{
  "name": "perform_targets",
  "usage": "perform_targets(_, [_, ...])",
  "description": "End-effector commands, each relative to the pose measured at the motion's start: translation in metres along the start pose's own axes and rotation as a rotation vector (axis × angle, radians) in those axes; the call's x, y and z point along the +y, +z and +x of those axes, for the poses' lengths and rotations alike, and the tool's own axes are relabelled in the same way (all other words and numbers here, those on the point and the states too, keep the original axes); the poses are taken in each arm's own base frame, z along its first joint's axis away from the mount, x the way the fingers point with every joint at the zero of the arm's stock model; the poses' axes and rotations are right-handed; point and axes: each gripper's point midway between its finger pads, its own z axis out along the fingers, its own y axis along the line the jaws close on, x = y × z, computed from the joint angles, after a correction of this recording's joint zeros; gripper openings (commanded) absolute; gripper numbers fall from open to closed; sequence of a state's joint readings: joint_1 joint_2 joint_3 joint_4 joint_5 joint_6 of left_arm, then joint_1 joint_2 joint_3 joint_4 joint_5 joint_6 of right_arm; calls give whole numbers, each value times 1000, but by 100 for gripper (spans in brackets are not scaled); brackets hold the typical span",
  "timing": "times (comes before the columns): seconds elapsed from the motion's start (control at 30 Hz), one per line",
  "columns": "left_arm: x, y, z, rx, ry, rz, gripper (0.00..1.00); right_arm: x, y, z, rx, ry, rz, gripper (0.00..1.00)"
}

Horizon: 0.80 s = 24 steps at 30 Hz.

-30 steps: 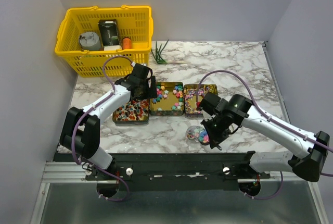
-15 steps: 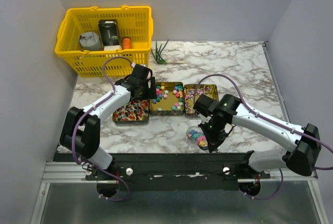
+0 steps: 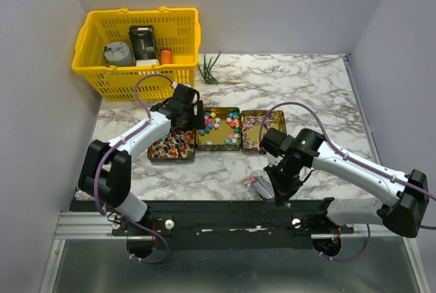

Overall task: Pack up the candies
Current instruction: Place the fake candies in the packing bottle, then scoop the fake candies from the storage box.

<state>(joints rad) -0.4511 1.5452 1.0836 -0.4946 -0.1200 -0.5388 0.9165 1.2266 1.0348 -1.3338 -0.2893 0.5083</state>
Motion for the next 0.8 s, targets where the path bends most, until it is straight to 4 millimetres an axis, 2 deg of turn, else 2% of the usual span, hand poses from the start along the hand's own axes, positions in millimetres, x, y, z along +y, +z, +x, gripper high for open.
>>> perform_targets(0.0, [3,-2,-5,-31,-10,-11,95,-12,-16,40,135,83,61,1])
perform_targets(0.23, [3,-3,-5,-33,-12,-10,95,-5,-24,39,93,91,21,1])
perform_targets(0.37, [3,-3,-5,-33,-15,-10,95,9,-40,40,31,91,-63,1])
perform_targets(0.47, [2,-2,-4,-30,-18,-4,95,14,-52,34,-26,70,-86,1])
perform_targets(0.6, [1,-4,-5,-31,-19,1,95,17,-71,7,-136,17,-45,1])
perform_targets(0.63, [2,-4,-5,-32,-20,-2,95,15,-83,-7,-214,0,-9,1])
perform_targets(0.7, [3,-5,-5,-34,-20,-4,95,8,-91,-27,-277,-34,67,1])
perform_targets(0.73, [3,-6,-5,-38,-20,-5,95,4,-99,-49,-336,-40,134,1])
perform_targets(0.77, [3,-7,-5,-40,-20,-6,95,0,-103,-60,-363,-74,181,1])
